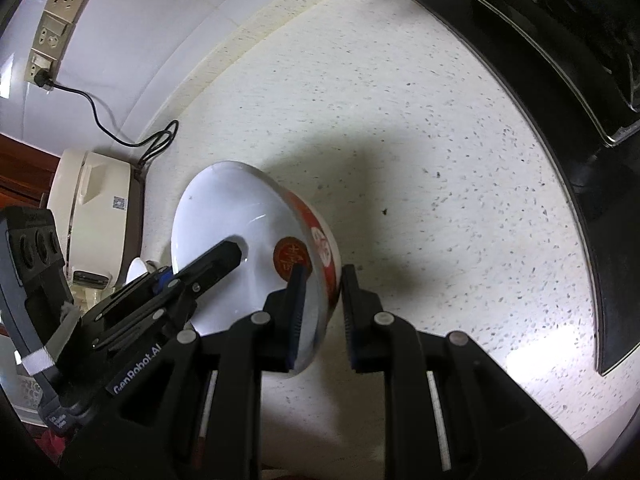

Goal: Organize plates and bowls
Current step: 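Carry the red-banded bowl over the white bowl and lower it inside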

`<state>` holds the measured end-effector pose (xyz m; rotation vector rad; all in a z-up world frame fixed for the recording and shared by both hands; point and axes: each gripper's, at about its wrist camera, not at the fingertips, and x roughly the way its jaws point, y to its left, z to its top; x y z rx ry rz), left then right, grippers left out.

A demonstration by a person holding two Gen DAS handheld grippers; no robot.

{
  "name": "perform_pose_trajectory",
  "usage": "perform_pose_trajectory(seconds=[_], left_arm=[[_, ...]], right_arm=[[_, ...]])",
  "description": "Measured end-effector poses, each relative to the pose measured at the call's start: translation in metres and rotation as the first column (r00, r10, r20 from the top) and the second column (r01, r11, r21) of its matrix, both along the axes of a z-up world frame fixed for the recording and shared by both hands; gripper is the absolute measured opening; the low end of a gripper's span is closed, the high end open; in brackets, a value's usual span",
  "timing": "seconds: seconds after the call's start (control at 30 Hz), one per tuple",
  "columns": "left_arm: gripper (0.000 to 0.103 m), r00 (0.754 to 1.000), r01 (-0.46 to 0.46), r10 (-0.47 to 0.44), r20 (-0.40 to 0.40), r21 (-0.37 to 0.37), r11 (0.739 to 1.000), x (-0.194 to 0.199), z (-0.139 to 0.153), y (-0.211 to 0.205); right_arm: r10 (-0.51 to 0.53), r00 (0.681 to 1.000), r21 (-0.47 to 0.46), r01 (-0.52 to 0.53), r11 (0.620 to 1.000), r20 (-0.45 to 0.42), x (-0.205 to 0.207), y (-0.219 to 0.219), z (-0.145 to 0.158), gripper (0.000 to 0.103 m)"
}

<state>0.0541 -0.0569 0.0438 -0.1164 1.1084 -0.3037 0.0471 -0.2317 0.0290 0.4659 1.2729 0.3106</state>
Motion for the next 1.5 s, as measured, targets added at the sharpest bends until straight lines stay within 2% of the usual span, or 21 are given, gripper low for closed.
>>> perform_pose_trajectory(seconds=[0.23, 0.43, 0.83, 1.23, 1.5], left_arm=[[0.013, 0.999, -0.036, 0.036, 0.032, 0.007, 0.999, -0.01, 0.013, 0.016], [0.013, 0.994, -0.101, 0.102, 0.048, -0.025, 0.995, -0.017, 0.025, 0.037], [0.013, 0.969, -0.217, 0.22, 0.113, -0.041, 0.975, -0.038, 0.051, 0.078], [0.013, 0.931, -0.337, 0.341, 0.129, -0.052, 0.94, -0.064, 0.058, 0.121], [0.013, 0.904, -0.41, 0.413, 0.107, -0.054, 0.911, -0.077, 0.052, 0.144]], right_arm=[[0.015, 1.0, 0.027, -0.015, 1.0, 0.016, 0.001, 0.016, 0.01, 0.021], [0.045, 0.999, 0.054, -0.047, 0.997, 0.026, 0.002, 0.034, 0.021, 0.021], [0.13, 0.99, 0.102, -0.136, 0.985, 0.06, 0.001, 0.077, 0.038, 0.021], [0.244, 0.967, 0.123, -0.251, 0.96, 0.068, -0.002, 0.126, 0.04, 0.021], [0.314, 0.948, 0.132, -0.319, 0.939, 0.054, -0.008, 0.153, 0.036, 0.021]])
